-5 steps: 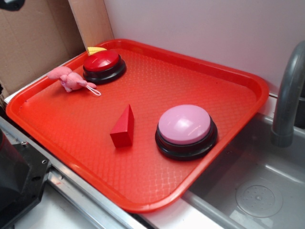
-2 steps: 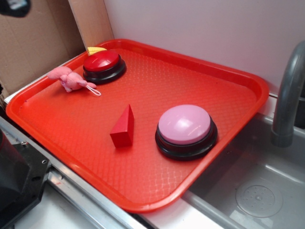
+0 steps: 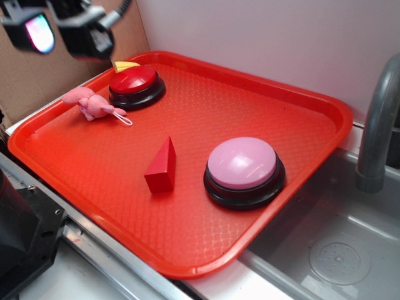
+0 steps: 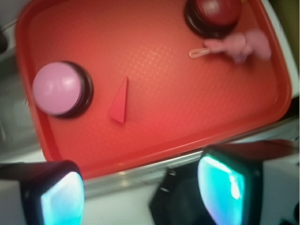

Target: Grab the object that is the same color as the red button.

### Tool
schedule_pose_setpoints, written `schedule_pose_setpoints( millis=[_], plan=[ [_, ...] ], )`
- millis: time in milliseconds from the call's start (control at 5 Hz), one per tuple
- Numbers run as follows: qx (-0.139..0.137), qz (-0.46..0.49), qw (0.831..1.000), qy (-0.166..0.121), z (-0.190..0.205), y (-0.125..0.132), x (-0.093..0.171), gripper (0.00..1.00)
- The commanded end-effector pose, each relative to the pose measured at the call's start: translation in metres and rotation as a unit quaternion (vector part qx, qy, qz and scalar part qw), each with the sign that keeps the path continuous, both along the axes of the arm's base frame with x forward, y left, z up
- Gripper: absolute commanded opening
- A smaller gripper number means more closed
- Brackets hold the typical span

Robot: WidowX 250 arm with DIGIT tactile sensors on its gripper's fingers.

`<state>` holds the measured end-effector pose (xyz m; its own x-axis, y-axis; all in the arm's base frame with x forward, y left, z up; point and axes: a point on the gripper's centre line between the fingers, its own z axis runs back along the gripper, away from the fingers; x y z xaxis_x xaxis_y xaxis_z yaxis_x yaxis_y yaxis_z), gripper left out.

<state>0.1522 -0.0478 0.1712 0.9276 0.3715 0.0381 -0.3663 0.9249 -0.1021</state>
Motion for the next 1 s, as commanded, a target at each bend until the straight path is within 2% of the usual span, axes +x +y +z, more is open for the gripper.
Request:
schedule_pose_setpoints(
  millis=[0, 200, 800],
  plan=[
    [-0.019, 0.125, 0.991, -0.05, -0.059, -0.007, 0.031, 1.0],
    [-0.013, 0.158, 0.985, -0.061, -0.083, -0.01, 0.041, 1.0],
    [-0.028, 0.213, 0.975, -0.049, -0.13, -0.009, 0.052, 1.0]
  ],
)
